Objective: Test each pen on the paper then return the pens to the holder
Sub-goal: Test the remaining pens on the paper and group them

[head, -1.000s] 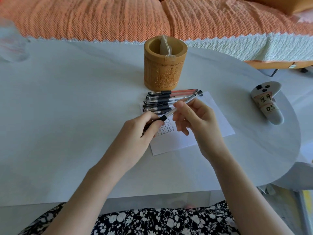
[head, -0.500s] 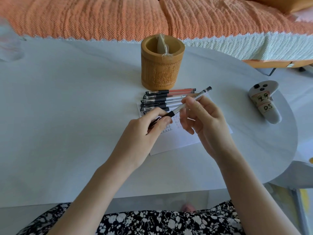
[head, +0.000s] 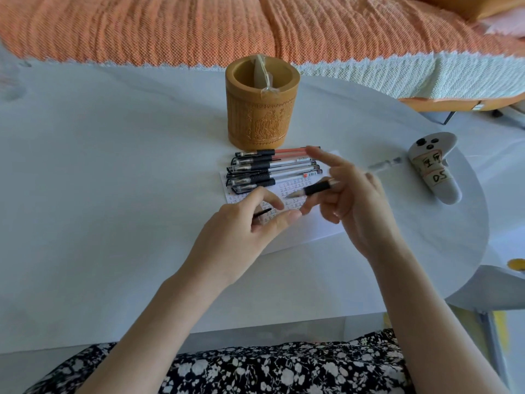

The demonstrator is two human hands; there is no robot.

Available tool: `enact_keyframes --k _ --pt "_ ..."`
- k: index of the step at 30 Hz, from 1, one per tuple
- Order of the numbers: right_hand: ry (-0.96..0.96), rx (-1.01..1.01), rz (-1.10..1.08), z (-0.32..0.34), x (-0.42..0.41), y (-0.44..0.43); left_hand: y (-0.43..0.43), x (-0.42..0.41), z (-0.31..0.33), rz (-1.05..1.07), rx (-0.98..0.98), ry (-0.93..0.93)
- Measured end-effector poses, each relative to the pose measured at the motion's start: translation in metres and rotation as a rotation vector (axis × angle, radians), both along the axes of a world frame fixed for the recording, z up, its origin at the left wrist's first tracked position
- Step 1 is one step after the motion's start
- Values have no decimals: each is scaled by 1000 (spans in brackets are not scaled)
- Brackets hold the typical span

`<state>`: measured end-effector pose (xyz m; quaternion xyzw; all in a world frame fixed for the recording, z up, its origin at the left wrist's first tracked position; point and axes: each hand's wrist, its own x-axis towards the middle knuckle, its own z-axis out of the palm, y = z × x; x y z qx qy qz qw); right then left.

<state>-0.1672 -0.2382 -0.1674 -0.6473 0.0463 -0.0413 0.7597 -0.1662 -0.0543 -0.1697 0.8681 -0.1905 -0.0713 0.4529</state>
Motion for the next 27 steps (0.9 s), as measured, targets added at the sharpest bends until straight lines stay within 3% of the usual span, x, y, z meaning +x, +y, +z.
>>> enact_keyframes --k 4,8,16,27 --pt "31 2 -184 1 2 -19 2 0 -2 -25 169 -13" --pt "44 -188 -282 -4 4 -22 0 -2 -2 -41 298 -46" --pt "19 -464 -459 -21 10 -14 -1 -2 -7 -51 330 -70" --pt "5 -564 -562 -30 11 -9 -1 -1 -9 -51 305 -77"
